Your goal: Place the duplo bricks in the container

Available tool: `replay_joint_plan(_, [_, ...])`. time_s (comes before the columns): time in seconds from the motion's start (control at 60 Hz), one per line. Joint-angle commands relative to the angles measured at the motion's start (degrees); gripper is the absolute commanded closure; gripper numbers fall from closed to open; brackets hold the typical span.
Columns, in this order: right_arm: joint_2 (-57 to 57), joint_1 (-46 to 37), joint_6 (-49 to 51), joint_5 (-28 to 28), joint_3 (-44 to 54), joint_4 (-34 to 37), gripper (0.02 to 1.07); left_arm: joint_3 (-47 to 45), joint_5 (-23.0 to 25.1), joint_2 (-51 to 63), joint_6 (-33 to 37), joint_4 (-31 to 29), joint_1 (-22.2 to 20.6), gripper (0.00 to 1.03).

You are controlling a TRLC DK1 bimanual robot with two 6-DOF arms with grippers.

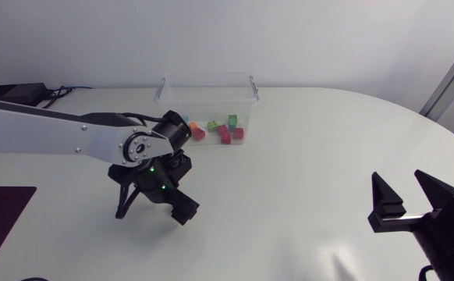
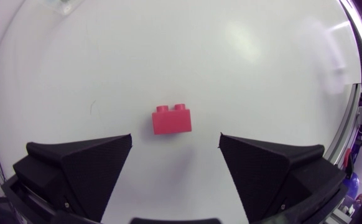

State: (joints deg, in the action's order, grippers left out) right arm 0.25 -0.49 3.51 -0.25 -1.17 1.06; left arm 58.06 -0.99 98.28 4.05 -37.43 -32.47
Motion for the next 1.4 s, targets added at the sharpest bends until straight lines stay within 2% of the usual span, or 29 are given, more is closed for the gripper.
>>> replay_joint_plan(0.0, [-0.52, -0.39, 1.15, -0.45, 1.17, -0.71, 0.07, 2.41, -0.41, 3.23, -1.51, -0.19, 0.56, 0.05])
replay_joint_plan(0.267, [-0.52, -0.39, 1.15, -0.45, 1.17, -0.62, 0.07, 4.08, -0.59, 6.22, -1.24, 1.22, 2.23, 0.05])
replay_joint_plan(0.4, [-0.52, -0.39, 1.06, -0.45, 1.17, -0.62, 0.07, 4.78, -0.59, 7.72, -0.98, 1.31, 2.41, 0.13])
replay_joint_plan(0.45, [-0.52, -0.39, 1.06, -0.45, 1.17, -0.71, 0.07, 5.04, -0.59, 8.24, -0.98, 1.39, 2.41, 0.19])
replay_joint_plan(0.5, [-0.52, -0.39, 1.15, -0.45, 1.17, -0.71, 0.07, 5.04, -0.59, 8.68, -1.24, 1.66, 2.32, 0.30])
replay_joint_plan(0.533, [-0.52, -0.39, 1.15, -0.45, 1.17, -0.71, 0.07, 4.95, -0.68, 8.68, -1.51, 2.01, 2.41, 0.42])
replay_joint_plan(0.583, [-0.52, -0.39, 1.06, -0.45, 1.17, -0.62, 0.07, 4.87, -0.68, 8.68, -1.68, 2.19, 2.41, 0.50])
replay_joint_plan(0.617, [-0.52, -0.39, 1.06, -0.45, 1.17, -0.62, 0.07, 4.95, -0.59, 8.51, -1.68, 2.19, 2.41, 0.65])
replay_joint_plan(0.65, [-0.52, -0.39, 1.15, -0.45, 1.17, -0.71, 0.07, 4.95, -0.59, 8.33, -1.77, 2.19, 2.50, 0.70])
replay_joint_plan(0.85, [-0.52, -0.39, 1.06, -0.45, 1.17, -0.62, 0.07, 3.72, -0.59, 7.10, -1.42, 2.89, 2.41, 0.77])
replay_joint_plan(1.133, [-0.52, -0.39, 1.15, -0.45, 1.17, -0.71, 0.07, 2.32, -0.59, 5.08, -1.07, 4.30, 2.06, 0.79])
replay_joint_plan(1.333, [-0.52, -0.39, 1.06, -0.45, 1.17, -0.62, 0.07, 4.60, -0.59, -2.48, -0.10, 3.86, 5.75, 0.78])
replay_joint_plan(1.383, [-0.52, -0.39, 1.15, -0.45, 1.17, -0.71, 0.07, 6.98, -0.15, -4.76, 0.43, 1.83, 7.24, 0.78])
